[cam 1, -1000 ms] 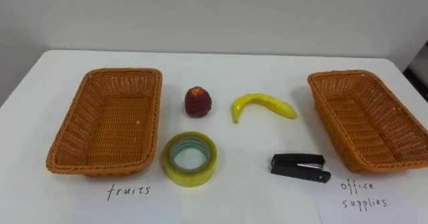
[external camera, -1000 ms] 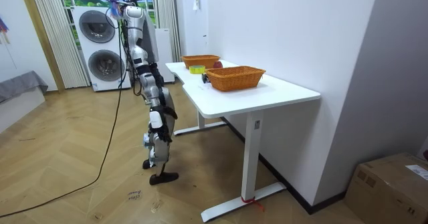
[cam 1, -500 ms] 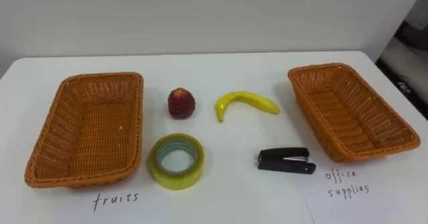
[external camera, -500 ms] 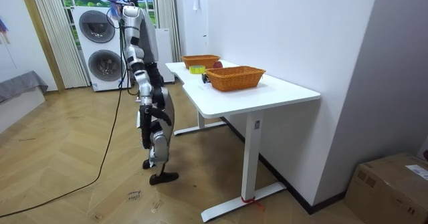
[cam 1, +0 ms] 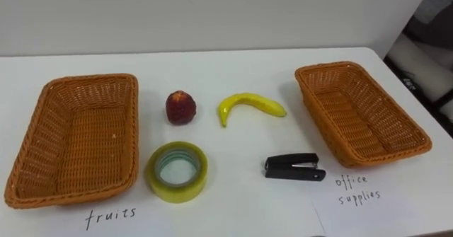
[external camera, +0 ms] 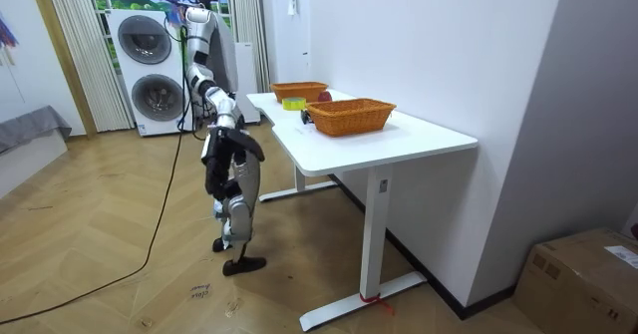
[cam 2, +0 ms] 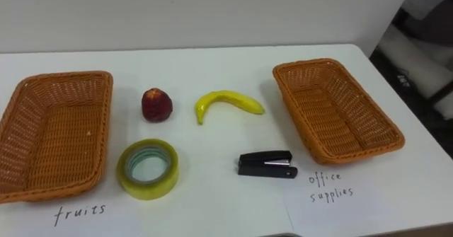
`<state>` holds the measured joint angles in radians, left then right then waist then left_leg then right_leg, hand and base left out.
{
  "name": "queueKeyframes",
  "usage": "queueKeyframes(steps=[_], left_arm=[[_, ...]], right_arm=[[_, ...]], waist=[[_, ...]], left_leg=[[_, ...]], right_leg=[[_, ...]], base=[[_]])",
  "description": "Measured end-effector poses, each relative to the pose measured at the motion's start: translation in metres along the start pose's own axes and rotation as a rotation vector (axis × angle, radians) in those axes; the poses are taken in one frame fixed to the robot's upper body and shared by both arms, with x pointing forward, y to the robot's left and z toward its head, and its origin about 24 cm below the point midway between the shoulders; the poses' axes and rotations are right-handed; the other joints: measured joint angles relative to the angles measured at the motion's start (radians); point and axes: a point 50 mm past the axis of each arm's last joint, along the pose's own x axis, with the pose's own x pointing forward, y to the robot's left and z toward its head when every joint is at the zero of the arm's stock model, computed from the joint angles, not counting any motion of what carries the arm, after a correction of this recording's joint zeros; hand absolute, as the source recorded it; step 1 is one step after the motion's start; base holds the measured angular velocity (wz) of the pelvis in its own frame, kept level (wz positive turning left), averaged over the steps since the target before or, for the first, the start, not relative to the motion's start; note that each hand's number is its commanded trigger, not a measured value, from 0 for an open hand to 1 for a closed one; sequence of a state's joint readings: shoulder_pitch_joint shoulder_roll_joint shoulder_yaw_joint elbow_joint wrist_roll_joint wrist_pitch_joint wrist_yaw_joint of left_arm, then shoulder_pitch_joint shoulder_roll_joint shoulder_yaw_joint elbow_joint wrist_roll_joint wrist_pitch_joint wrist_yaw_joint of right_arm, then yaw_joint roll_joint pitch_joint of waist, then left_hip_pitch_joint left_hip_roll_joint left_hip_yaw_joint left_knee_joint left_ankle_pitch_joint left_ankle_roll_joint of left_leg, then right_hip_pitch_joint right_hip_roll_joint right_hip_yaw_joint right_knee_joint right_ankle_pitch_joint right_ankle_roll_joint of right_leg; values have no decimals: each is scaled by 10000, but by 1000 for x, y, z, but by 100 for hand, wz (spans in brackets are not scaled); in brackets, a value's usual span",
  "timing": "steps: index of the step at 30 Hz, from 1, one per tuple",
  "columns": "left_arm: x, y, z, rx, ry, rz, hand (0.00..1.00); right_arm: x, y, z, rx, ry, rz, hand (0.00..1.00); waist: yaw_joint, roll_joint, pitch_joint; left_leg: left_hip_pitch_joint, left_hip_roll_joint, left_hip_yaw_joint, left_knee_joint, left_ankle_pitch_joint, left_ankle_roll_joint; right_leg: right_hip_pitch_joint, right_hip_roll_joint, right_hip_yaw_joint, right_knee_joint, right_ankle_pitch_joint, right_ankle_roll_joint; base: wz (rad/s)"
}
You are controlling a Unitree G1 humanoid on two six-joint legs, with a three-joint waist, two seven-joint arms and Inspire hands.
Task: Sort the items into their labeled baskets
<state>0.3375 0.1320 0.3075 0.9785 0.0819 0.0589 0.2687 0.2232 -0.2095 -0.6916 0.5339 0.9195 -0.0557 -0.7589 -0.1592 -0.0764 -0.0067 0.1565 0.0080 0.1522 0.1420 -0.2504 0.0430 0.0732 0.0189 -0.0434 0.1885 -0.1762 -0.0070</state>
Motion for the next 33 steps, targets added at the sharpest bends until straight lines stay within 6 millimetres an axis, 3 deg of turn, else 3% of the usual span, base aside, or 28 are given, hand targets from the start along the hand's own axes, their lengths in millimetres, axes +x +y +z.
queueKeyframes(steps=[7, 17, 22, 27, 33], left_arm=[[0, -3, 8, 154, -373, -233, 0], [-1, -5, 6, 396, -485, -359, 0], [-2, -7, 6, 581, -487, -465, 0], [-2, -9, 8, 632, -568, -548, 0], [-2, -12, 7, 928, -634, -692, 0]], right_arm=[[-31, 33, 44, 389, -2519, 888, 0], [-71, 56, 89, 978, -5402, 2105, 0], [-93, 68, 100, 939, -6625, 2947, 0], [-123, 83, 108, 609, -8070, 4477, 0], [-152, 94, 110, 52, -9445, 6031, 0]], waist=[[15, -15, 12], [265, -26, 43], [312, -106, 31], [320, -111, 159], [570, -96, 172]], left_leg=[[-122, -26, 0, 40, 17, 13], [-374, -9, 1, -65, 31, 5], [-397, -42, 49, 27, 45, 11], [-411, 12, 69, 66, 42, 7], [-311, 22, 96, -15, 40, 5]], right_leg=[[-57, 2, 11, -4, 16, 14], [-349, 7, 8, 18, 19, 9], [-356, 5, 9, 18, 20, 10], [-370, 12, 30, 15, 38, -3], [-372, 29, 89, 166, 47, -10]], base=[[0], [-1], [0], [-1], [-4]])
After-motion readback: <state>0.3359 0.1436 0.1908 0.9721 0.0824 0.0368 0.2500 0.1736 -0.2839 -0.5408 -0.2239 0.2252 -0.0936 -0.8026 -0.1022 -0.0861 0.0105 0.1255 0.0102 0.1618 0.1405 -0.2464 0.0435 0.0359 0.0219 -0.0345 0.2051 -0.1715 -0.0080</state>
